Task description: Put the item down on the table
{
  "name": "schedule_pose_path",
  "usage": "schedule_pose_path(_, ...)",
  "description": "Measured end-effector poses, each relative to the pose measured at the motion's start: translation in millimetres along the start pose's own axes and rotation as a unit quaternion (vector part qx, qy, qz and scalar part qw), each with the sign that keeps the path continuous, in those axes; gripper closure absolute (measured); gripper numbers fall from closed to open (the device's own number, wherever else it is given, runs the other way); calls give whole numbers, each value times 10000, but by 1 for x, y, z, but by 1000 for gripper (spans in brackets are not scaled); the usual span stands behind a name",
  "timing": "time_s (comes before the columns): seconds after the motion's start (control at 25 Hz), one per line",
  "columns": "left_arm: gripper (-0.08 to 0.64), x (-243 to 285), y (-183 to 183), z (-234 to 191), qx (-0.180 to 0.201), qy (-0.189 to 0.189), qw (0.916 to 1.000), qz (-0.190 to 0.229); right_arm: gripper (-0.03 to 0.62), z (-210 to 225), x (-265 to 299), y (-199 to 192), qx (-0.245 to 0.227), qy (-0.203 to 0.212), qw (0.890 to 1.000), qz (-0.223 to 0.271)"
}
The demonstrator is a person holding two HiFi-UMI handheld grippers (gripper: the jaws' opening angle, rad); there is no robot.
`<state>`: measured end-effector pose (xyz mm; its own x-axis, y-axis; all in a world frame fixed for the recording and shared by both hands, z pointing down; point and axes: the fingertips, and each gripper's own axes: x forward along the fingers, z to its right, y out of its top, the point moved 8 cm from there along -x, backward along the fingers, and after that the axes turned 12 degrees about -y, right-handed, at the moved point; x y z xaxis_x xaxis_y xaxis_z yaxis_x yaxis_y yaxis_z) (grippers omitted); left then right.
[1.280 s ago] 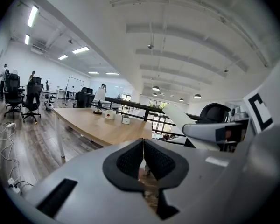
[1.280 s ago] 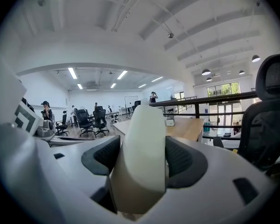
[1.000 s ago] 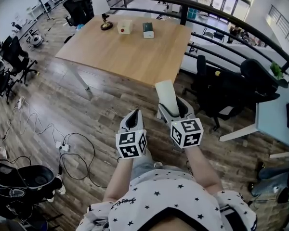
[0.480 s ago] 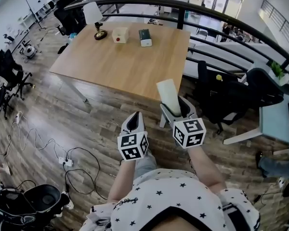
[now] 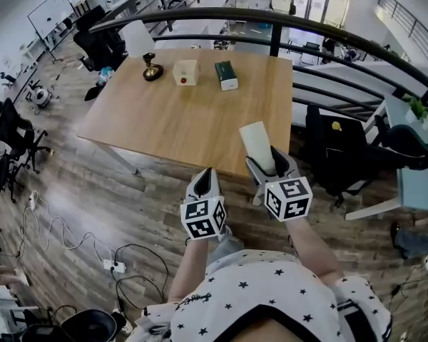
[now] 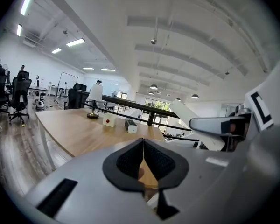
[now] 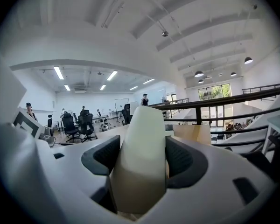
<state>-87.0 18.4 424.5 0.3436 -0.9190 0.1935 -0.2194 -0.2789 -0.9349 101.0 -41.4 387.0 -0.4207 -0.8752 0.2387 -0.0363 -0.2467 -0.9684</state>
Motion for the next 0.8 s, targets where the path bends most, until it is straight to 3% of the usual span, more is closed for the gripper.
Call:
schedule_pose_path(0.48, 546, 46, 31, -98, -40, -291, 9995, -97, 298, -37, 88, 13, -73, -404, 9992, 1)
schedule_pose_path(0.8, 546, 78, 28, -133, -231, -352, 9985, -341, 297, -32, 145, 2, -59, -520, 9980, -351)
